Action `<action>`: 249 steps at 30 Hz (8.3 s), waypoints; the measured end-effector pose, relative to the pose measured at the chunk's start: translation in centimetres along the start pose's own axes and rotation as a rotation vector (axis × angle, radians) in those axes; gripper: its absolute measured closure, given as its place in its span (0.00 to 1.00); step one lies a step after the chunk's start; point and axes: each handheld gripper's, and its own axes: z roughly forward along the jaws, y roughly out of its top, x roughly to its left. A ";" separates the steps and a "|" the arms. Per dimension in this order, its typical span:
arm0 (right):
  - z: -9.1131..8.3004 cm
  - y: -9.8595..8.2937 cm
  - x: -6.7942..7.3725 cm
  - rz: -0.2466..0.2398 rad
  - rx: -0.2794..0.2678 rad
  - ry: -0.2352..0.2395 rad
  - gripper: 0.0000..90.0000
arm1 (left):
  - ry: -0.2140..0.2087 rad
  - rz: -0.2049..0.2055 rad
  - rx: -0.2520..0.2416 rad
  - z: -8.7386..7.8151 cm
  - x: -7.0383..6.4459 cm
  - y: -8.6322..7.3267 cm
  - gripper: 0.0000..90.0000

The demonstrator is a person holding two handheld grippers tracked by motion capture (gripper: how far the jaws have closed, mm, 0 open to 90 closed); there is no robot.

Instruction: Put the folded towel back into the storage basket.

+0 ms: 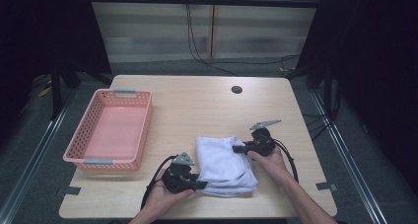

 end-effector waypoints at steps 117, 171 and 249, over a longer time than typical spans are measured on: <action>3.1 23.2 10.3 -0.157 -0.151 0.134 0.80 | 0.207 -0.092 -0.378 -21.5 6.9 2.2 0.76; 18.8 26.2 20.3 -0.120 -0.080 0.129 0.80 | 0.363 -0.370 -0.376 -30.0 15.6 -9.0 0.77; -0.9 11.1 7.9 -0.176 -0.213 0.023 0.45 | 0.385 -0.164 -0.263 -15.2 5.2 -0.5 0.38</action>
